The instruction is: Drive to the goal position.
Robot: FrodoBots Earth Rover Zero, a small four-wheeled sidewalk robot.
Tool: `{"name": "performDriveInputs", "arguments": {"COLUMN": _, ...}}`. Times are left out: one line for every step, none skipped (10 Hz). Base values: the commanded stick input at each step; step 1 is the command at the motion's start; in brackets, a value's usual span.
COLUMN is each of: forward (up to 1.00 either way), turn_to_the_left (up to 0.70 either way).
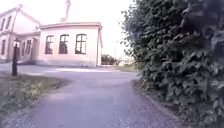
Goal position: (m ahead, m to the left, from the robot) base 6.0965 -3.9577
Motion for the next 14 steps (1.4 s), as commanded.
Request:
{"name": "performDriveInputs", "arguments": {"forward": 0.70, "turn_to_the_left": 0.00}}
{"name": "performDriveInputs", "arguments": {"forward": 0.70, "turn_to_the_left": 0.00}}
{"name": "performDriveInputs", "arguments": {"forward": 0.70, "turn_to_the_left": 0.00}}
{"name": "performDriveInputs", "arguments": {"forward": 0.70, "turn_to_the_left": 0.00}}
{"name": "performDriveInputs", "arguments": {"forward": 0.70, "turn_to_the_left": 0.00}}
{"name": "performDriveInputs", "arguments": {"forward": 0.70, "turn_to_the_left": 0.00}}
{"name": "performDriveInputs", "arguments": {"forward": 0.70, "turn_to_the_left": 0.00}}
{"name": "performDriveInputs", "arguments": {"forward": 0.70, "turn_to_the_left": 0.00}}
{"name": "performDriveInputs", "arguments": {"forward": 0.70, "turn_to_the_left": 0.00}}
{"name": "performDriveInputs", "arguments": {"forward": 0.70, "turn_to_the_left": 0.00}}
{"name": "performDriveInputs", "arguments": {"forward": 0.70, "turn_to_the_left": 0.00}}
{"name": "performDriveInputs", "arguments": {"forward": 0.70, "turn_to_the_left": 0.00}}
{"name": "performDriveInputs", "arguments": {"forward": 0.70, "turn_to_the_left": 0.00}}
{"name": "performDriveInputs", "arguments": {"forward": 0.70, "turn_to_the_left": 0.00}}
